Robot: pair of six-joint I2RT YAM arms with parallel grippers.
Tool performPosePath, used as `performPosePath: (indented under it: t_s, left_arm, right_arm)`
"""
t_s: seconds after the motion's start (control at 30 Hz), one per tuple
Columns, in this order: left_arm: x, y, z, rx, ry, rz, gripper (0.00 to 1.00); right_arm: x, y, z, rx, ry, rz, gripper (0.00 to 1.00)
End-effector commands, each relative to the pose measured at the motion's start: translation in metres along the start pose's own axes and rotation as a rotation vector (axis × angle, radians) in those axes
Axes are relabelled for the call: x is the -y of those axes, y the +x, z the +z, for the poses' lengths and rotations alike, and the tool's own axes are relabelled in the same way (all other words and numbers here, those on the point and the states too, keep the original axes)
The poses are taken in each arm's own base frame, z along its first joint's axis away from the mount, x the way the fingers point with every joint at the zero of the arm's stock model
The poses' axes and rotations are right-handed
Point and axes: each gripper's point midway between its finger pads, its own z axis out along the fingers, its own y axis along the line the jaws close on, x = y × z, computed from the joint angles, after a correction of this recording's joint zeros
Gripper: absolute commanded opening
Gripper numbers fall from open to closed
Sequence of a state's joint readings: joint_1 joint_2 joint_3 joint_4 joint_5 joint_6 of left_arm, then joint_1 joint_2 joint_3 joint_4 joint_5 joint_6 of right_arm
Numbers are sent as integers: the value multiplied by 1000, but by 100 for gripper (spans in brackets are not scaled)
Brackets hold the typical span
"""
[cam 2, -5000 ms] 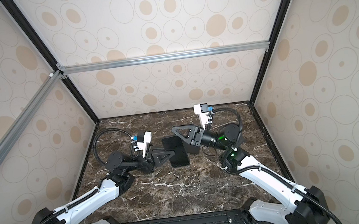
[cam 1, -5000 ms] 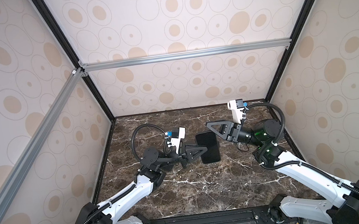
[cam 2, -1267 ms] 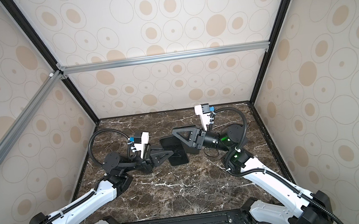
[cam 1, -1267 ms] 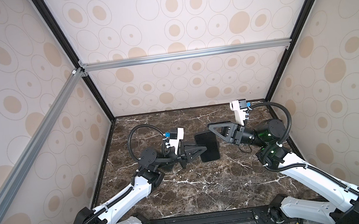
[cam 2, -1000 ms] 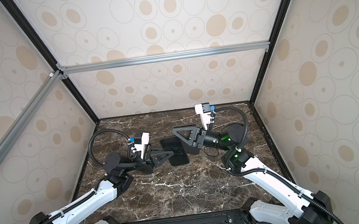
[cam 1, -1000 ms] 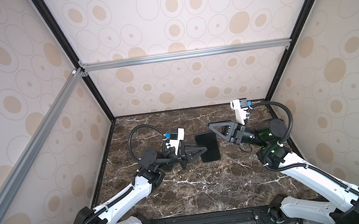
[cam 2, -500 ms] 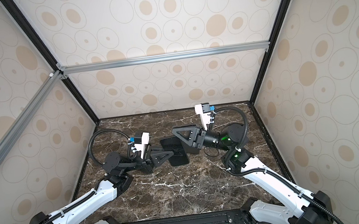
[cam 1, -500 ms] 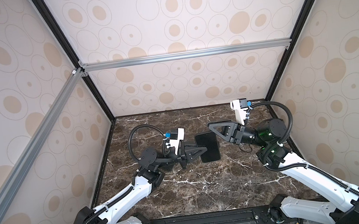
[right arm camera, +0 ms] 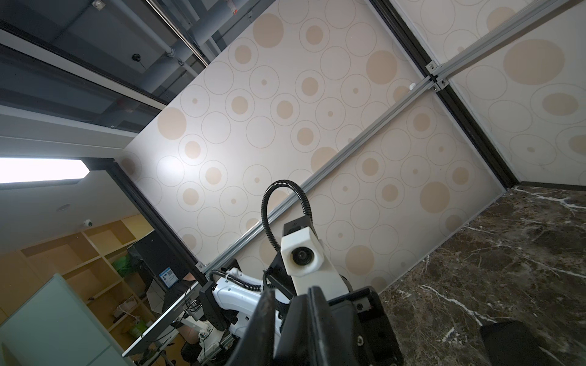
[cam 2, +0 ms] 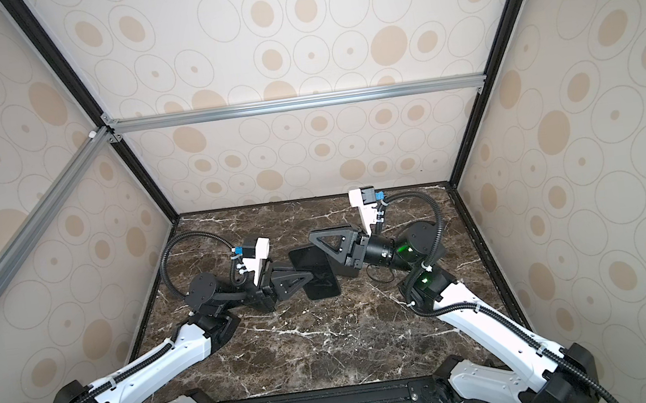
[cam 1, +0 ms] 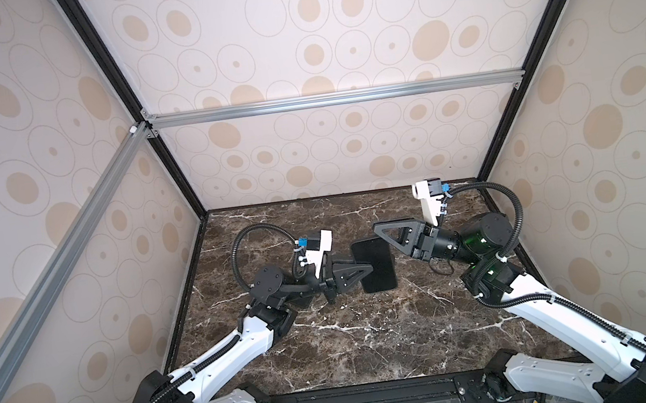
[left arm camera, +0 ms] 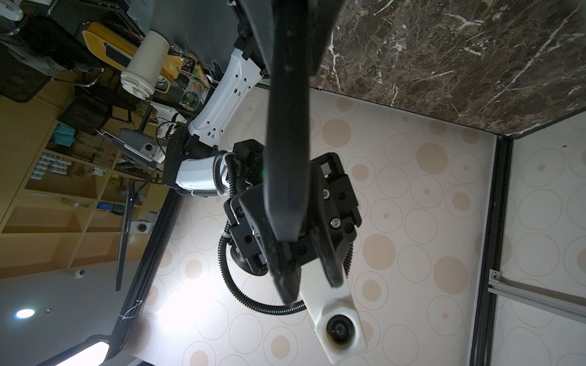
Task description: Take the phone out of the phone case
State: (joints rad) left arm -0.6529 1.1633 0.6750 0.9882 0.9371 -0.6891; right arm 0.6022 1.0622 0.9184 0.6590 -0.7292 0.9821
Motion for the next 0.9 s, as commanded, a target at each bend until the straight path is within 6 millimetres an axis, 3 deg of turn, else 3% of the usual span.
performPosePath:
  t_s: [0.0,0.33,0.87]
  left_arm:
    - [16,-33,5,79,45,101,0]
    - [20,-43,7,76,38,146,0]
    - [30,-79,20,46,27,341,0]
  right_arm:
    - [-14,-3,4,-7,-42,-5,15]
    - [4,12,7,-52,5,94,0]
    - [24,36,4,-134,73,306,0]
